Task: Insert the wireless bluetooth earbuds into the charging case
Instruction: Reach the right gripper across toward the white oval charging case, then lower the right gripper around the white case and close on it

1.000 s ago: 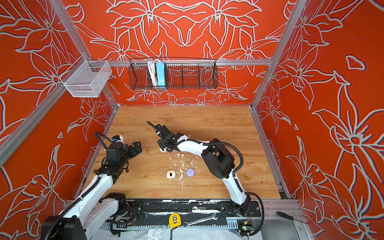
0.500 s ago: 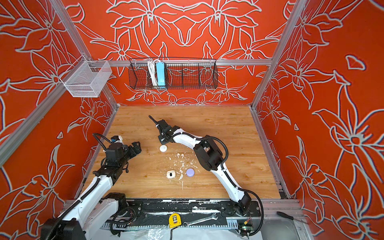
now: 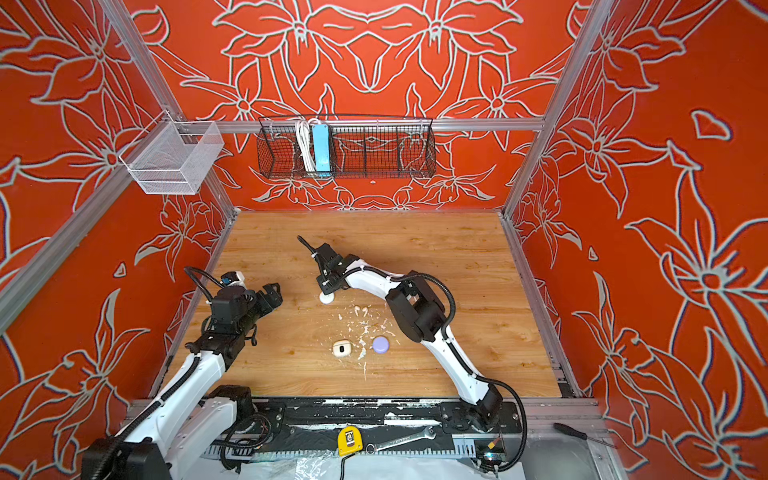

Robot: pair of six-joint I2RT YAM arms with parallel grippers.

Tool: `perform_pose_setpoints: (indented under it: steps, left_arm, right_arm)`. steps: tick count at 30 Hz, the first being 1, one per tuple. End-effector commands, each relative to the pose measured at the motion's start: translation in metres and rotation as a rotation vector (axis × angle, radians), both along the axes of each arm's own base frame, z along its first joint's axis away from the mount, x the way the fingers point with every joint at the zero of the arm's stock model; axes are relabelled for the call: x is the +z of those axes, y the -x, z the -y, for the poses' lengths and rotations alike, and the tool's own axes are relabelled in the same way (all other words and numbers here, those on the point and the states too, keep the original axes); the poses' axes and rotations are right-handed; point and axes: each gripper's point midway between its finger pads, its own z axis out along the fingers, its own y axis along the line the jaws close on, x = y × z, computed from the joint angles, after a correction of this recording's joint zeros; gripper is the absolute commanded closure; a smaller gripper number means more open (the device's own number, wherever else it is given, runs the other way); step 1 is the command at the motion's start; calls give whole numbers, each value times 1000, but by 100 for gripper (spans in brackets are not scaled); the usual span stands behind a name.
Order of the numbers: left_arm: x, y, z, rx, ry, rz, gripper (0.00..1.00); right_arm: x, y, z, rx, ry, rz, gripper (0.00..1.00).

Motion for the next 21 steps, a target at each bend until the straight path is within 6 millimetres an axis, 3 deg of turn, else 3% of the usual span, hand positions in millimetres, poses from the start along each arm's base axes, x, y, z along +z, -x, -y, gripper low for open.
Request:
perform_pose_setpoints:
  steps: [1,14,21]
  left_arm:
    - [0,2,-3,21,2,17,3]
    - [3,5,-3,20,4,39,3]
    - [3,7,-3,22,5,46,3]
  right_arm:
    - [-10,23,11,-7,21,-71,81]
    - [-5,66,11,11,-31,-112,84]
    - [3,85,-1,44,-51,-105,84]
